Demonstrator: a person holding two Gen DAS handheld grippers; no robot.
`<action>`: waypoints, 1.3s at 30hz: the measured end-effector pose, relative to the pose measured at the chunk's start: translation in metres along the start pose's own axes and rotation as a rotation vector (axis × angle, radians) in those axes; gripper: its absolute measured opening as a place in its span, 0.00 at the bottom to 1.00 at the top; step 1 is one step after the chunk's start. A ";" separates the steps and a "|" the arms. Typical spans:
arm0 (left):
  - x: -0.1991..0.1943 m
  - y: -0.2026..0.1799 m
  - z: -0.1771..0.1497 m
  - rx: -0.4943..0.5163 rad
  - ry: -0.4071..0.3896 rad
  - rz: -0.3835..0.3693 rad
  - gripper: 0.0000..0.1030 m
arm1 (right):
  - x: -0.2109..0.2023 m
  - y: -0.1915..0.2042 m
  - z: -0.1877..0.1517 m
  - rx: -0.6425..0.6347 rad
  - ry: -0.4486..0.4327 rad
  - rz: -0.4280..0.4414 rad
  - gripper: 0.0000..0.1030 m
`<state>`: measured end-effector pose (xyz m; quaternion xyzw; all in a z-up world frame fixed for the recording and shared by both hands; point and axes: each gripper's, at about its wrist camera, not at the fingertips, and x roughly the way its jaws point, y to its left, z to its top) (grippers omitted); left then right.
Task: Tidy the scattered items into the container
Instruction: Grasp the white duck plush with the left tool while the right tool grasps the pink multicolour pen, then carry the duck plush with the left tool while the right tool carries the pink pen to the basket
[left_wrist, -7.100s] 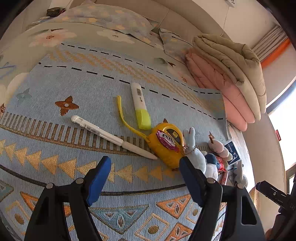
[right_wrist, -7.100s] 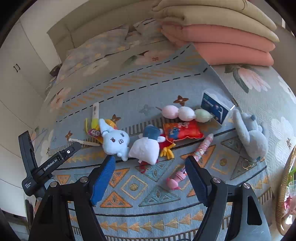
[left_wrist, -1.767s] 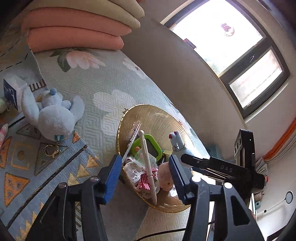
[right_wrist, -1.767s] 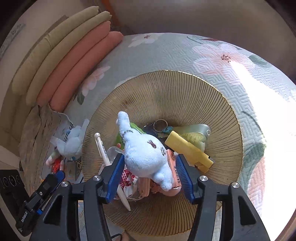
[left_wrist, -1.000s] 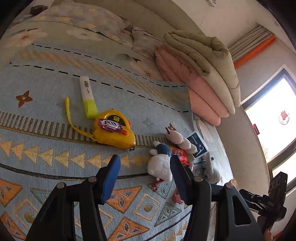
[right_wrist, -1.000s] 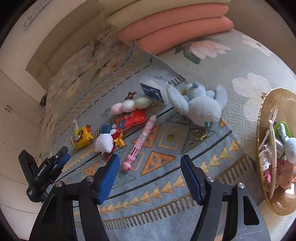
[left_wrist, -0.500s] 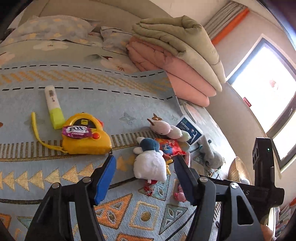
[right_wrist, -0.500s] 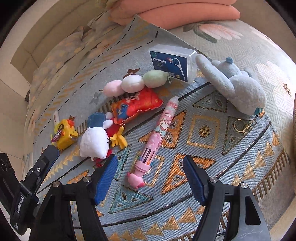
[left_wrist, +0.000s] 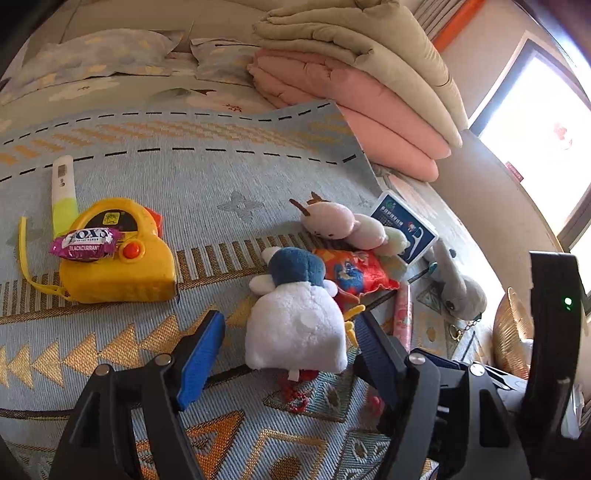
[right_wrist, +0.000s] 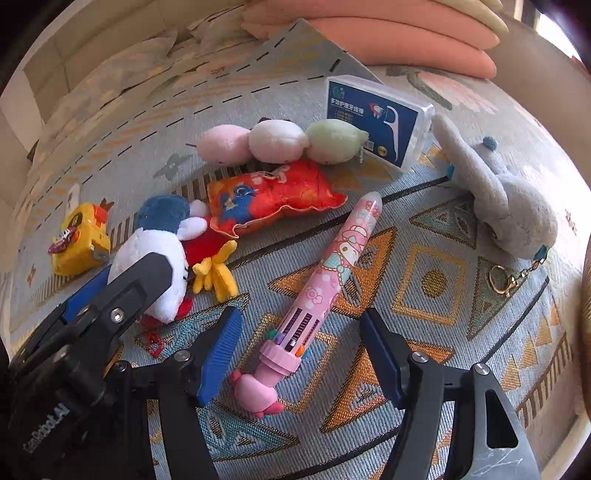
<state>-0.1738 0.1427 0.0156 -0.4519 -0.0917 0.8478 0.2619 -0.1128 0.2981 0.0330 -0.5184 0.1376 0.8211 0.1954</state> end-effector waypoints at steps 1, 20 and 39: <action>0.003 -0.003 0.001 0.021 -0.017 0.016 0.70 | -0.001 0.001 -0.001 -0.014 -0.007 -0.001 0.53; -0.037 -0.013 0.006 0.058 -0.110 -0.099 0.46 | -0.040 -0.041 -0.002 0.131 -0.090 0.175 0.24; -0.143 -0.053 0.077 0.012 0.112 -0.082 0.46 | -0.114 -0.118 0.020 0.307 0.209 0.302 0.21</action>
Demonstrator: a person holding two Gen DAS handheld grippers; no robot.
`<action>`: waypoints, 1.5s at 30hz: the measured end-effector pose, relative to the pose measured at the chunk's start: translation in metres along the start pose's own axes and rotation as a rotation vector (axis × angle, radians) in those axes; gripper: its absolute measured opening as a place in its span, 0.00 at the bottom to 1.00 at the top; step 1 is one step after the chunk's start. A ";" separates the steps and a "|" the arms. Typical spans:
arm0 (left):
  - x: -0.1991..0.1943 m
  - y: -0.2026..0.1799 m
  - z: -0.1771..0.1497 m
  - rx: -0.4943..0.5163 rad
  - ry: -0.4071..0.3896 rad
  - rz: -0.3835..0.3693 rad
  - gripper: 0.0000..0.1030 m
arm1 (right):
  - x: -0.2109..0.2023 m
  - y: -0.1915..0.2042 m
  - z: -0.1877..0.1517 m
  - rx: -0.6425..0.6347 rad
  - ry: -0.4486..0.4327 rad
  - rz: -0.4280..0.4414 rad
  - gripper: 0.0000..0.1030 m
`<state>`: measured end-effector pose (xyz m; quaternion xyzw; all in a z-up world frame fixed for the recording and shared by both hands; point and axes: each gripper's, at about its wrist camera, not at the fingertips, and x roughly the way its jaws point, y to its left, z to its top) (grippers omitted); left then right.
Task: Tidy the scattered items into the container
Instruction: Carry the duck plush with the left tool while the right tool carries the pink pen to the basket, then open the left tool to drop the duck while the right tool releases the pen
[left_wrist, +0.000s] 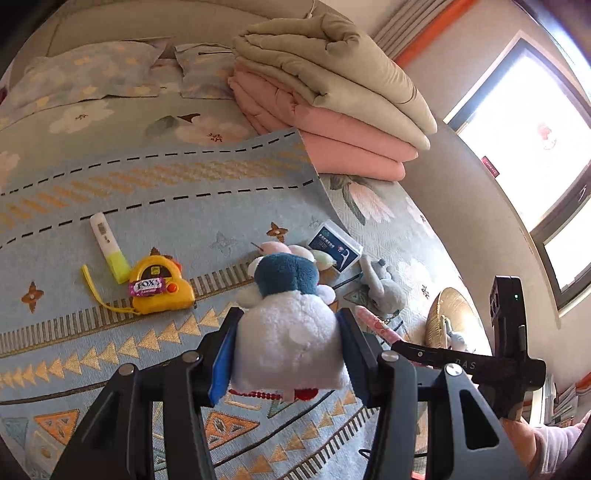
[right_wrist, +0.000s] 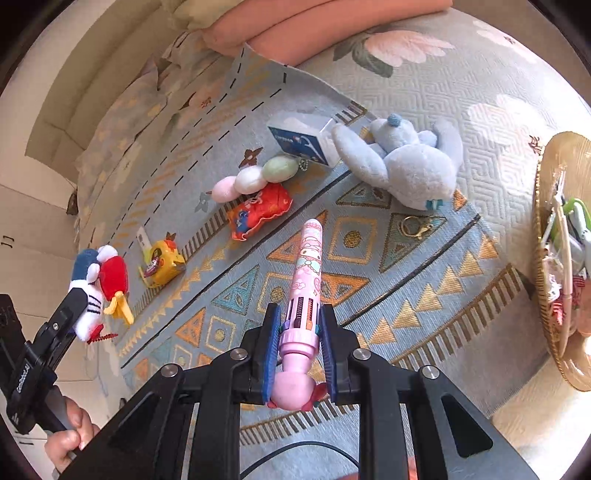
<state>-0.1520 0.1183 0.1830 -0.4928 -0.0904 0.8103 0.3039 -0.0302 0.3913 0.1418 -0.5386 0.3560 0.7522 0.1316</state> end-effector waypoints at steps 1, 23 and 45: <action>0.001 -0.011 0.009 0.002 0.011 -0.019 0.46 | -0.013 -0.007 0.002 0.010 0.009 0.002 0.21; 0.167 -0.321 0.034 0.399 0.388 -0.499 0.46 | -0.125 -0.245 0.051 0.376 -0.152 -0.384 0.21; 0.282 -0.318 -0.056 0.412 0.508 -0.555 0.47 | -0.082 -0.259 -0.025 0.482 -0.280 -0.472 0.22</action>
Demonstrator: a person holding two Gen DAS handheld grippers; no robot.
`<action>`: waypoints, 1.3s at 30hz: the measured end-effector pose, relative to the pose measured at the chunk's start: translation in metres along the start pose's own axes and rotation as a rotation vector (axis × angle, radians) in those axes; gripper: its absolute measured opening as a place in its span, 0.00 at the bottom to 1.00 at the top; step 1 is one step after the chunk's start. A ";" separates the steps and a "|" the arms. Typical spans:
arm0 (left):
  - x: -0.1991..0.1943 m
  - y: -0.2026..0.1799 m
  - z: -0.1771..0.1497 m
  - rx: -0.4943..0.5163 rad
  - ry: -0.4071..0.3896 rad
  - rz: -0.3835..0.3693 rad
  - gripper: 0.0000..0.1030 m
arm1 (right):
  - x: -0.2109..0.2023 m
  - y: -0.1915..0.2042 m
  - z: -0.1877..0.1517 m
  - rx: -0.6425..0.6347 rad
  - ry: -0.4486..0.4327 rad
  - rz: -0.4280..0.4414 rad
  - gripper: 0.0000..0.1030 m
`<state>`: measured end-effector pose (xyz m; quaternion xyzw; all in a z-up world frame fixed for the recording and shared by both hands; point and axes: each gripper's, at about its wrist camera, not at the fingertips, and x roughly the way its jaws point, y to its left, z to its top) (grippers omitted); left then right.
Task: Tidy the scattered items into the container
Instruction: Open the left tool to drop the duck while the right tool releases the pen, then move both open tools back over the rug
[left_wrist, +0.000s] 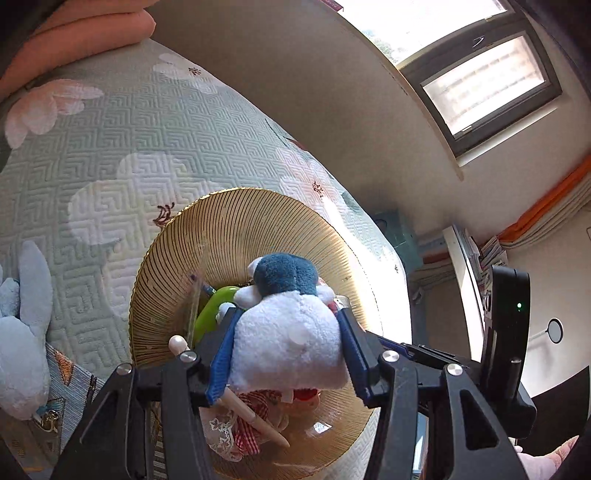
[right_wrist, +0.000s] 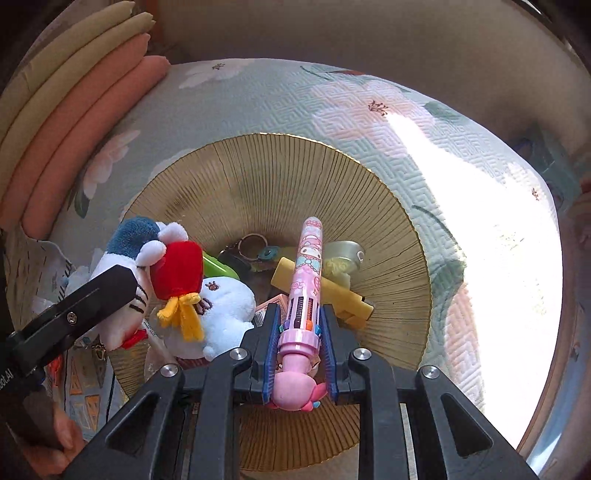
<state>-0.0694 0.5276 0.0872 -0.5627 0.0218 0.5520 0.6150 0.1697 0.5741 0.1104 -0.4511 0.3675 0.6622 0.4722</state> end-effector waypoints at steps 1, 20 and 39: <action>0.003 0.003 -0.004 -0.001 0.011 -0.012 0.53 | 0.000 0.001 -0.004 -0.001 -0.013 -0.001 0.25; -0.296 0.105 -0.193 -0.318 -0.464 0.420 0.68 | -0.120 0.197 -0.139 -0.357 -0.269 0.403 0.82; -0.323 0.261 -0.257 -0.559 -0.417 0.762 0.69 | -0.031 0.330 -0.167 -0.511 -0.022 0.442 0.86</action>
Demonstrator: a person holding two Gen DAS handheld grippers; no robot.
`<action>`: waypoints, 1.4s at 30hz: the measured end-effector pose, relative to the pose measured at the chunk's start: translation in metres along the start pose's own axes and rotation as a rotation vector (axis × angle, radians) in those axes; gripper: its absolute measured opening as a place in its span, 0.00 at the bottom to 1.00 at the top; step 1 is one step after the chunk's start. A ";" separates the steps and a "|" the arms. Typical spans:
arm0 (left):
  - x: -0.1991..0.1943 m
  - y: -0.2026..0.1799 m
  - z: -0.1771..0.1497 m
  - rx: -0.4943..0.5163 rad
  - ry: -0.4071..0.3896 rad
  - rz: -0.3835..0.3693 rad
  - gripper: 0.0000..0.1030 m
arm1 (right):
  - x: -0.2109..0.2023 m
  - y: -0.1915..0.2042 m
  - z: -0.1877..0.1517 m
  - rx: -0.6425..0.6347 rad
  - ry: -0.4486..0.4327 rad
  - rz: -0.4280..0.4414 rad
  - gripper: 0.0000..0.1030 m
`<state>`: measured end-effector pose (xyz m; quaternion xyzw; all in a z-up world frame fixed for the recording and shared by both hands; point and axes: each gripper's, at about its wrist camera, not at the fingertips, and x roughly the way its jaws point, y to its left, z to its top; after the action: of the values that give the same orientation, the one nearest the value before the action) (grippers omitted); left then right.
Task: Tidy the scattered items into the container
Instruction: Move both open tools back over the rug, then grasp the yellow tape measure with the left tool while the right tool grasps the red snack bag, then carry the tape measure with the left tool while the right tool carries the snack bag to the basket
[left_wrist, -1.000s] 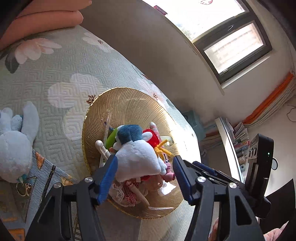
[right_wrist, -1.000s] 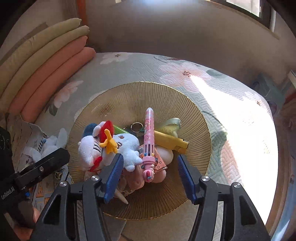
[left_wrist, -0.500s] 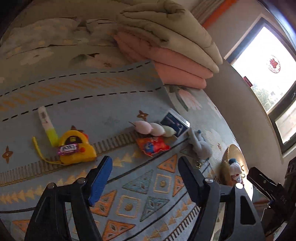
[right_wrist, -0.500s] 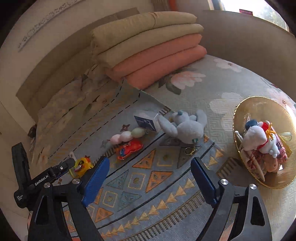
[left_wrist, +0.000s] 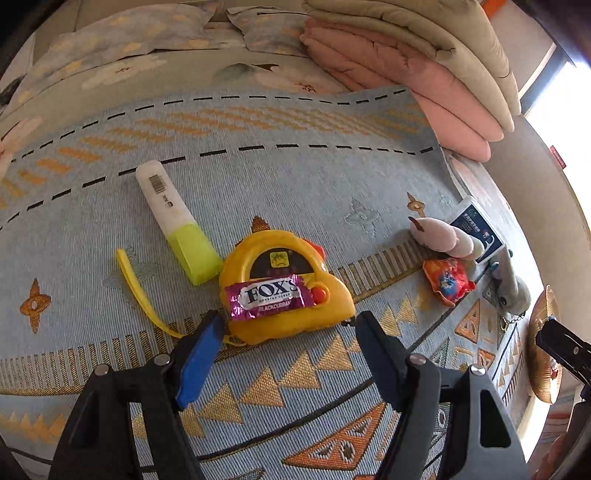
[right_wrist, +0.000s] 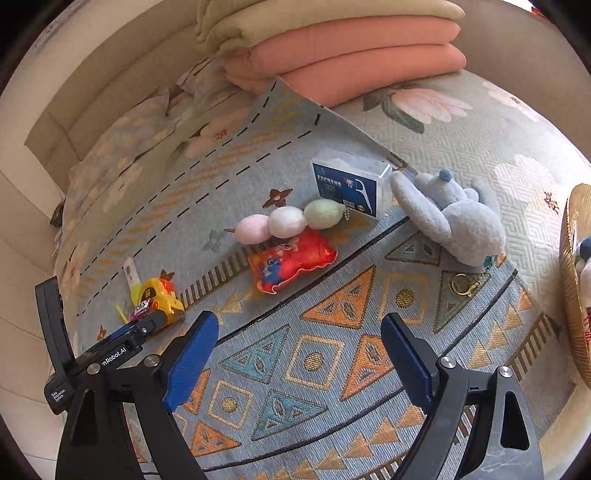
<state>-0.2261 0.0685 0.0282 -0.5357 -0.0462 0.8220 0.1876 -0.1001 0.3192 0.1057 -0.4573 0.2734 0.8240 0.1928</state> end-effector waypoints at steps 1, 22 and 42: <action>0.002 0.000 0.000 0.001 -0.008 -0.003 0.69 | 0.005 0.000 0.002 0.002 0.007 0.006 0.86; 0.026 -0.026 -0.012 0.225 -0.105 0.118 1.00 | 0.113 0.029 0.029 -0.168 0.058 -0.175 0.85; -0.027 -0.065 -0.021 0.281 -0.150 -0.121 0.82 | -0.009 -0.027 -0.005 -0.012 -0.056 -0.056 0.52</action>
<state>-0.1809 0.1165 0.0606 -0.4374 0.0233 0.8453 0.3059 -0.0770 0.3370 0.1041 -0.4427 0.2497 0.8324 0.2207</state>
